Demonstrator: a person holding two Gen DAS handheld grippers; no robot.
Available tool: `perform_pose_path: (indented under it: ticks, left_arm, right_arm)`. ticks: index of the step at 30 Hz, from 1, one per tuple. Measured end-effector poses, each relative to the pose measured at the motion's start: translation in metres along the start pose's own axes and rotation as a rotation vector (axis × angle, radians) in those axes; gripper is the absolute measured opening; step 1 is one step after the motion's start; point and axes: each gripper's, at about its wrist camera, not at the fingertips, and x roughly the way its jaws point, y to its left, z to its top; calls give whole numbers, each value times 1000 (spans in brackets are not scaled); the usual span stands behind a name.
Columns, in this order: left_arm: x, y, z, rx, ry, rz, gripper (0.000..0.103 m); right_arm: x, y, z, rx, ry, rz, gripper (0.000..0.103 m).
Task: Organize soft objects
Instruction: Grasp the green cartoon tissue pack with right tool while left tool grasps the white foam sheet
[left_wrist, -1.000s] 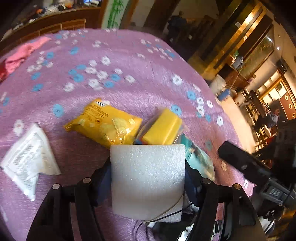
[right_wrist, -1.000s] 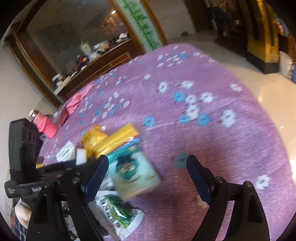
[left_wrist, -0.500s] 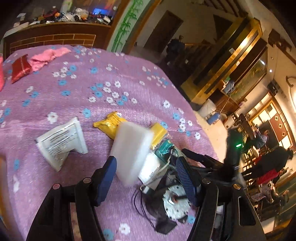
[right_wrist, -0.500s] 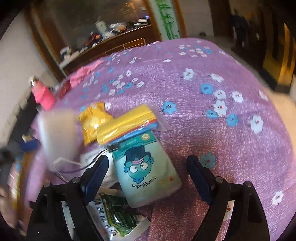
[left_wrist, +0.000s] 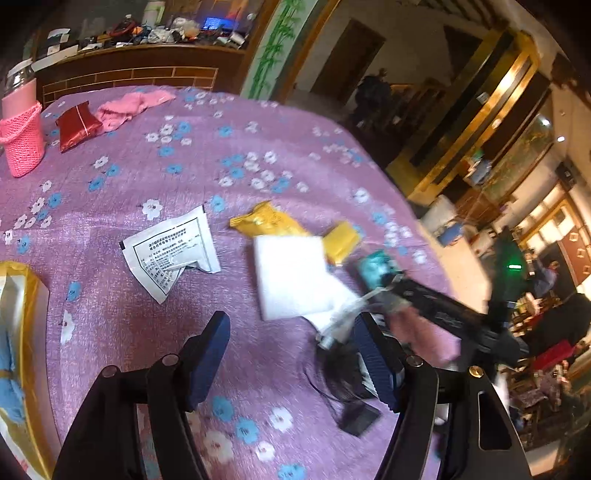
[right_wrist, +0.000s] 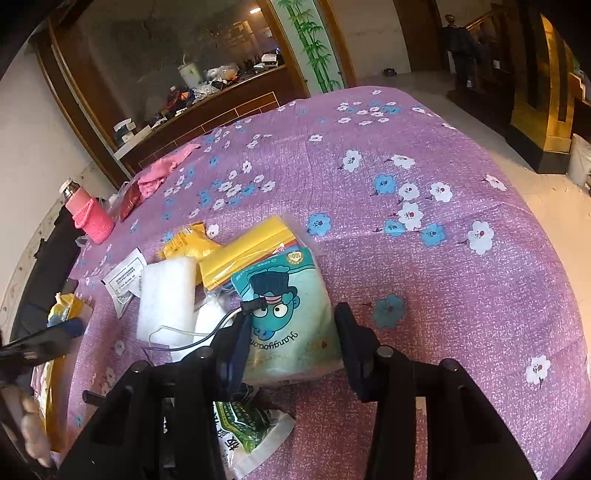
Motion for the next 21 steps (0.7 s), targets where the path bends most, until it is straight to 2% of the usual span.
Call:
perform_pose_path:
  ticks: [5, 7, 8, 11, 14, 16, 17, 18, 21]
  left_arm:
    - [41, 0, 11, -26, 35, 51, 73]
    - [54, -2, 17, -29, 39, 53, 75]
    - [61, -4, 21, -25, 35, 56, 79]
    - [79, -13, 29, 13, 41, 93, 88]
    - [105, -22, 30, 66, 100, 154, 90]
    - [112, -36, 25, 162, 93, 203, 88]
    - [112, -36, 26, 156, 92, 182, 78]
    - [110, -35, 27, 149, 90, 174, 73]
    - [99, -26, 27, 108, 67, 121, 73]
  right_arm:
    - [-22, -12, 5, 55, -59, 71, 43]
    - [-29, -17, 8, 78, -90, 63, 43]
    - [-32, -23, 10, 91, -96, 58, 43]
    - [-28, -34, 12, 137, -81, 47, 43]
    - [-21, -39, 13, 159, -51, 45, 43]
    - [-20, -38, 12, 151, -49, 46, 43]
    - [-20, -36, 12, 142, -52, 45, 43]
    - [-20, -35, 12, 138, -54, 45, 43]
    - [-21, -35, 12, 142, -64, 46, 43]
